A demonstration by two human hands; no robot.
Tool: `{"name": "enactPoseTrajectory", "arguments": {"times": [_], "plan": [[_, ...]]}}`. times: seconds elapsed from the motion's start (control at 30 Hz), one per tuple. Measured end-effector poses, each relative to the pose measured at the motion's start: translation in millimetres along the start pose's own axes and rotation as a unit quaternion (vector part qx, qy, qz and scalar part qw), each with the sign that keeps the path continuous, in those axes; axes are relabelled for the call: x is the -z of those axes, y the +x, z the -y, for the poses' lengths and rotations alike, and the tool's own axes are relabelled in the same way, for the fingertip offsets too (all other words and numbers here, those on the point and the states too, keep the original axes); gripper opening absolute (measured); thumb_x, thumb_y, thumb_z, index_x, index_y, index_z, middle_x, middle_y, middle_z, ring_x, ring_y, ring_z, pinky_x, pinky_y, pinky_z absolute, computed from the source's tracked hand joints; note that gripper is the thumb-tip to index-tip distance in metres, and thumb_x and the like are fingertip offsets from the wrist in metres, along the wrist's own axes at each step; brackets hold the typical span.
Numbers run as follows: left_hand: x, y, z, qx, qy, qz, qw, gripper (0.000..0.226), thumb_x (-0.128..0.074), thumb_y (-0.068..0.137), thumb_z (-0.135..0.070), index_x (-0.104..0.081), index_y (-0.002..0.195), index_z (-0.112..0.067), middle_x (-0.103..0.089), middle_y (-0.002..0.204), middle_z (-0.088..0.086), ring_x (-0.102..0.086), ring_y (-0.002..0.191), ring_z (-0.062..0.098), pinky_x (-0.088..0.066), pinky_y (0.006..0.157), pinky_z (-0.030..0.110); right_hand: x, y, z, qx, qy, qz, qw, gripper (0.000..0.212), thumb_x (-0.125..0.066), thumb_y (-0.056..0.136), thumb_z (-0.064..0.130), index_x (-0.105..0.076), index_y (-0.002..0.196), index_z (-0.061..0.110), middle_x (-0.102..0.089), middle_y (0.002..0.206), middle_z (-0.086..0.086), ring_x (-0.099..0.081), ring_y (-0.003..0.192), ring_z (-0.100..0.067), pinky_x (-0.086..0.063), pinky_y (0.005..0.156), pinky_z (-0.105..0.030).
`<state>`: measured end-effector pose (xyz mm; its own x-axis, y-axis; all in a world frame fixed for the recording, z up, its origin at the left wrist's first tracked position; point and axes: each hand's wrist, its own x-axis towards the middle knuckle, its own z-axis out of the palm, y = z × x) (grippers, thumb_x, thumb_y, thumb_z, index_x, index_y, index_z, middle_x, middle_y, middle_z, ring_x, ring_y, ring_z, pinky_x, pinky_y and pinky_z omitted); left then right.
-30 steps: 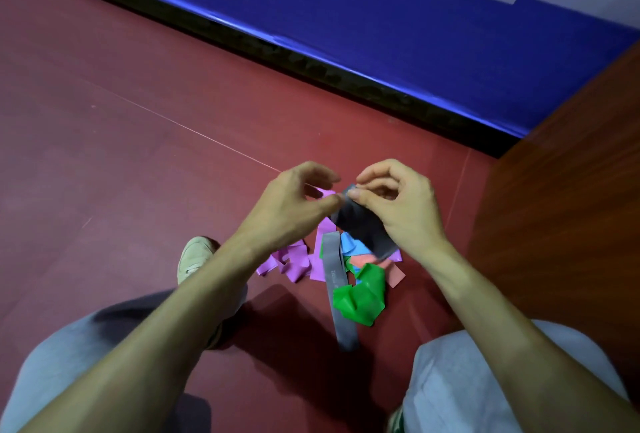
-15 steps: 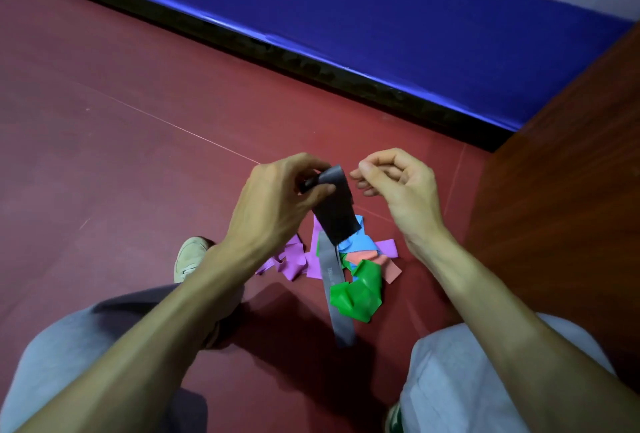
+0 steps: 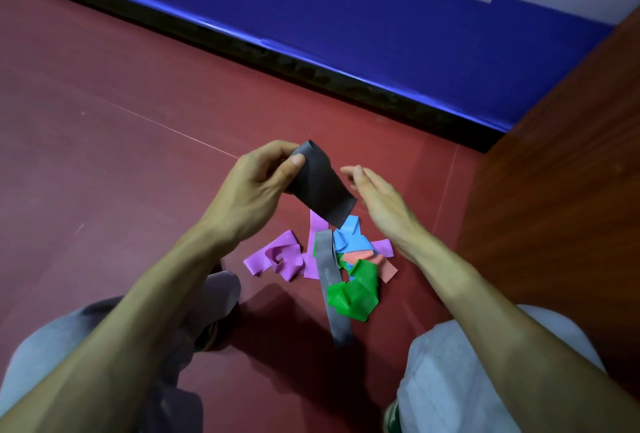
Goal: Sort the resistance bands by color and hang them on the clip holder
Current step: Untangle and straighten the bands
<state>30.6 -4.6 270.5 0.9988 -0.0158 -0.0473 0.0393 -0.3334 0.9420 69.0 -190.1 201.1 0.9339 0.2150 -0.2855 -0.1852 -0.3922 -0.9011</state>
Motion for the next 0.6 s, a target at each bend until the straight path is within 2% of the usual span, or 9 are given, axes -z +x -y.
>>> {"name": "enactPoseTrajectory", "arguments": {"times": [0.1,0.2,0.3,0.33,0.4,0.53,0.6], "plan": [[3,-1,-3,-0.001,-0.029,0.004,1.0,0.017,-0.049,0.098,-0.011,-0.063,0.103,-0.004,-0.067,0.087,0.004,-0.064,0.078,0.007,-0.054,0.075,0.022,-3,0,5,-0.016,0.022,0.013,1.0,0.04,-0.029,0.099,0.052,-0.065,0.104,0.035,-0.066,0.121,0.008,-0.057,0.118,-0.012,-0.039,0.108,-0.041],[5,-1,-5,0.002,-0.051,-0.011,0.999,0.017,-0.047,0.098,-0.008,-0.063,0.105,-0.003,-0.066,0.087,0.004,-0.064,0.079,0.008,-0.056,0.075,0.023,-7,0,6,-0.05,0.038,0.019,0.998,0.05,-0.032,0.094,0.062,-0.07,0.086,0.031,-0.071,0.097,0.006,-0.064,0.104,-0.017,-0.044,0.103,-0.043],[13,-5,-6,0.0,-0.056,-0.018,0.998,0.018,-0.046,0.098,-0.008,-0.062,0.106,-0.003,-0.065,0.088,0.008,-0.062,0.078,0.015,-0.055,0.074,0.03,-13,-2,10,-0.074,0.065,0.043,0.994,0.067,-0.04,0.083,0.074,-0.072,0.092,0.016,-0.07,0.09,0.001,-0.065,0.097,-0.021,-0.048,0.1,-0.044],[17,-7,-6,-0.004,-0.051,-0.022,0.998,0.018,-0.046,0.098,-0.008,-0.062,0.106,-0.003,-0.063,0.087,0.009,-0.06,0.076,0.017,-0.054,0.072,0.031,-16,-4,14,-0.077,0.088,0.05,0.992,0.067,-0.043,0.085,0.071,-0.07,0.094,0.01,-0.068,0.09,-0.004,-0.065,0.094,-0.025,-0.048,0.099,-0.046],[20,-5,-5,-0.001,-0.059,-0.039,0.998,0.017,-0.047,0.098,-0.008,-0.062,0.106,-0.003,-0.062,0.086,0.011,-0.057,0.073,0.019,-0.052,0.068,0.031,-15,-5,18,-0.083,0.143,0.068,0.984,0.052,-0.045,0.096,0.051,-0.067,0.097,0.004,-0.066,0.091,-0.013,-0.064,0.088,-0.028,-0.049,0.094,-0.048],[22,-4,1,0.025,-0.071,-0.108,0.991,0.015,-0.05,0.098,-0.009,-0.063,0.104,-0.007,-0.064,0.083,0.007,-0.058,0.07,0.014,-0.052,0.065,0.029,-10,-6,14,-0.058,0.184,0.106,0.976,0.03,-0.053,0.096,0.036,-0.069,0.095,0.011,-0.069,0.091,-0.008,-0.064,0.088,-0.022,-0.051,0.092,-0.044],[24,-5,2,0.033,-0.075,-0.133,0.988,0.013,-0.051,0.097,-0.009,-0.063,0.1,-0.012,-0.064,0.08,0.002,-0.058,0.065,0.007,-0.052,0.062,0.026,-9,-7,14,-0.026,0.178,0.114,0.977,0.012,-0.06,0.093,0.02,-0.068,0.093,0.011,-0.068,0.089,-0.008,-0.063,0.087,-0.02,-0.052,0.09,-0.039]]}}
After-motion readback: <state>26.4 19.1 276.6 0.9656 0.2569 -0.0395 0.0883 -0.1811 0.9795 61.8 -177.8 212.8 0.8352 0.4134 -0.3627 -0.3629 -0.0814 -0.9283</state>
